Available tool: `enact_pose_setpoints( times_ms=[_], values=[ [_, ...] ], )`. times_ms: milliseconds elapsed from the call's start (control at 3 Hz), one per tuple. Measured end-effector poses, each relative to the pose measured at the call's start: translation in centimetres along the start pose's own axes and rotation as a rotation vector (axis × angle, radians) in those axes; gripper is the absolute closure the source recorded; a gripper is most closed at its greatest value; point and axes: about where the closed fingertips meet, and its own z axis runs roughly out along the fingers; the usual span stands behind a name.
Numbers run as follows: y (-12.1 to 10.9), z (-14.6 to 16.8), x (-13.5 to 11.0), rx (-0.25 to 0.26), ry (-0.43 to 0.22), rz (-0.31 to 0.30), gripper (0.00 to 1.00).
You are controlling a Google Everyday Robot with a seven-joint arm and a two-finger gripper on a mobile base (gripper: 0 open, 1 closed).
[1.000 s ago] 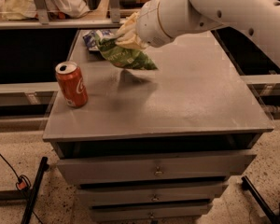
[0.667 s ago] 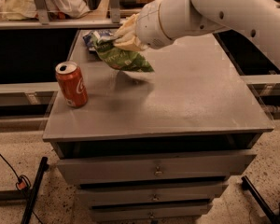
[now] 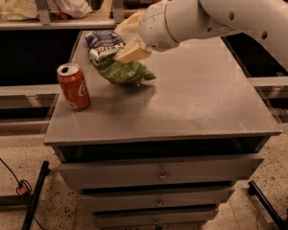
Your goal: Move green jalapeno chip bag near coke can
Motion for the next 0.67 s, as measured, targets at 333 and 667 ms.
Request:
enact_pose_setpoints(
  times_ms=[333,667],
  values=[
    [0.09,0.14,-0.17,-0.003,-0.002,-0.002,0.0],
    [0.09,0.14,-0.17,-0.003,-0.002,-0.002,0.0]
  ],
)
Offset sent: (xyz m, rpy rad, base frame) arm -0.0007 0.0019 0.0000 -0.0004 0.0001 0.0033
